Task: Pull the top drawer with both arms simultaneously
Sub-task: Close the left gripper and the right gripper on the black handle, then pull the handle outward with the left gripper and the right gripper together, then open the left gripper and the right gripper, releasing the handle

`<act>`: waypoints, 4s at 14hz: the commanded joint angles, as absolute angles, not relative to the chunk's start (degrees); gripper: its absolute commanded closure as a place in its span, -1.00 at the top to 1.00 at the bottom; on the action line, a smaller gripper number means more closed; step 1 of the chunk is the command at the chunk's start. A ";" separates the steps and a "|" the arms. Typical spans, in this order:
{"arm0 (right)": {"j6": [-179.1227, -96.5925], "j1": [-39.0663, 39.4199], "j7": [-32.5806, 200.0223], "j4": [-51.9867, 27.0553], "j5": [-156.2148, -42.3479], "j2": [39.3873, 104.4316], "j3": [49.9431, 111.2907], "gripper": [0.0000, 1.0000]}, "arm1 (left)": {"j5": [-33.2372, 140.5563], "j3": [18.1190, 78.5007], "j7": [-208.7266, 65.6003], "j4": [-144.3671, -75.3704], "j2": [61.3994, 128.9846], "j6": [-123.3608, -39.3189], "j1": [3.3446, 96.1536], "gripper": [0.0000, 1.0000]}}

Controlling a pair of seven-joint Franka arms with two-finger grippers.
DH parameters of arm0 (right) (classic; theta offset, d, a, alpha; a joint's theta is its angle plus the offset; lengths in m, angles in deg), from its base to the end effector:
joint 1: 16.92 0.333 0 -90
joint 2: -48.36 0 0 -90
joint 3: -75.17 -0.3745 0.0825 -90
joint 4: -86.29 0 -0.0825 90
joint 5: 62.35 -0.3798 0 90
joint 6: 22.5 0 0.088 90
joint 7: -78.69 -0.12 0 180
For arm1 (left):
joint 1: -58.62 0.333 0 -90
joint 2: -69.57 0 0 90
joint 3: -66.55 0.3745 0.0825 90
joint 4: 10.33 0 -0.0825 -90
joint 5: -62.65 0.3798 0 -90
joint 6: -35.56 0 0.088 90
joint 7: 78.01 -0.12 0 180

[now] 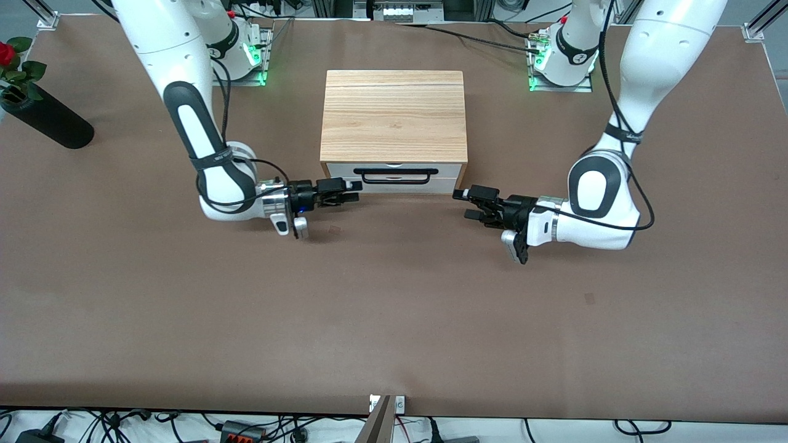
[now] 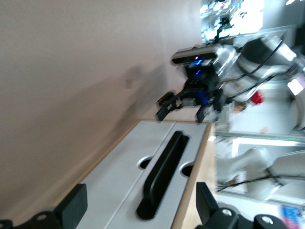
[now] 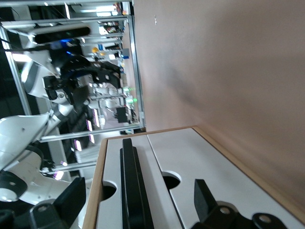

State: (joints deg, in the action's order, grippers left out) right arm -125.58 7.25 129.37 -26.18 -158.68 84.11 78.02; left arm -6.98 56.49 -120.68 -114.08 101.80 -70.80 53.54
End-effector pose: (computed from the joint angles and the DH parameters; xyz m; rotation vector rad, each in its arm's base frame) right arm 0.5450 0.3188 0.2166 -1.7396 -0.0379 0.2125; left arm 0.6135 -0.2397 0.2958 1.9138 -0.2665 -0.1919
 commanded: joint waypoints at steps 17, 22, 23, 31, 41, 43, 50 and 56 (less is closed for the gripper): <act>-120.41 7.34 143.89 -27.88 -163.25 84.92 77.45 -0.39 | -29.98 51.61 -133.47 -127.23 104.29 -71.67 50.71 -0.45; -120.41 7.34 145.22 -27.53 -163.33 85.18 77.45 -0.66 | -31.13 51.61 -133.47 -127.58 104.29 -71.67 50.54 -0.74; -120.41 7.34 145.22 -27.53 -163.33 85.44 77.45 -0.66 | -31.21 51.61 -133.39 -127.49 104.29 -71.75 50.54 -0.74; -120.50 7.42 145.22 -26.30 -163.60 86.32 77.45 -0.66 | -32.09 51.87 -132.77 -122.13 107.80 -71.84 51.15 -0.74; -121.11 6.37 143.99 -14.09 -165.00 94.58 77.54 -0.65 | -31.66 52.75 -129.08 -111.86 111.66 -74.48 51.50 -0.75; -121.11 6.11 143.90 -10.76 -165.09 96.95 77.89 -0.65 | -31.66 53.19 -129.08 -109.48 113.07 -74.48 51.59 -0.75; -121.20 5.67 143.82 -7.66 -165.09 99.25 77.89 -0.68 | -31.39 53.72 -127.94 -108.33 113.60 -74.48 51.94 -0.47; -123.22 5.84 145.13 -7.93 -165.27 98.72 77.98 1.00 | -31.30 54.50 -128.55 -108.24 113.43 -74.48 51.94 1.00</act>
